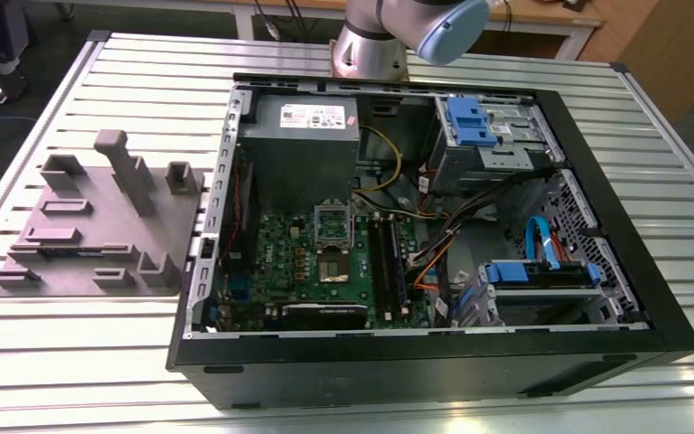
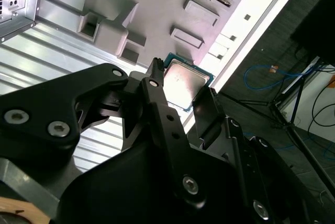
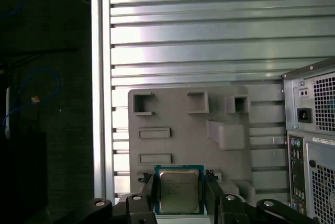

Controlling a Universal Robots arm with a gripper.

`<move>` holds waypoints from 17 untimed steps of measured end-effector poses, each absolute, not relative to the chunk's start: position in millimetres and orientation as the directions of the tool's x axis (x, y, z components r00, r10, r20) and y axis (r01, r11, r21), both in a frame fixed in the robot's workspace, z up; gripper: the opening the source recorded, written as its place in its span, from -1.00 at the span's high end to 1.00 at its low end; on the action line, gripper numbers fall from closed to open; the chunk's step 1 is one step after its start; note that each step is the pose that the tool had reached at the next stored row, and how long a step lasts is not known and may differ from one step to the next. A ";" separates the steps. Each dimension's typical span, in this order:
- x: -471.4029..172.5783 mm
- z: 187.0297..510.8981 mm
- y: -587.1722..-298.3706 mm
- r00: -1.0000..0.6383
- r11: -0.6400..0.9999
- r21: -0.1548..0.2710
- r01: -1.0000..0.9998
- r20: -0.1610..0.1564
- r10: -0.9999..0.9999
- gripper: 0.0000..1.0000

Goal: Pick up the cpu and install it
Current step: 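Pick up the cpu and move it towards the insertion slot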

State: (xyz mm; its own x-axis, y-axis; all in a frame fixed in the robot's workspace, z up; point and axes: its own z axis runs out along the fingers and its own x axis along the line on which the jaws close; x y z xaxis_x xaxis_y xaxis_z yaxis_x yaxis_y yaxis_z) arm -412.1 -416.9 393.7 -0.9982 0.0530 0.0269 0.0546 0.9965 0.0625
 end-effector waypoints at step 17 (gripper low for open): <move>-406.5 393.7 -416.9 -0.998 0.997 0.063 0.055 0.027 0.053 0.05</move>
State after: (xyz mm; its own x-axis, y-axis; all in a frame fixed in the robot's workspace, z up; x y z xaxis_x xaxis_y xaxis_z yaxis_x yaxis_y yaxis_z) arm -406.5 -416.9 393.7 -0.9982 0.0531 0.0269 0.0547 0.9965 0.0626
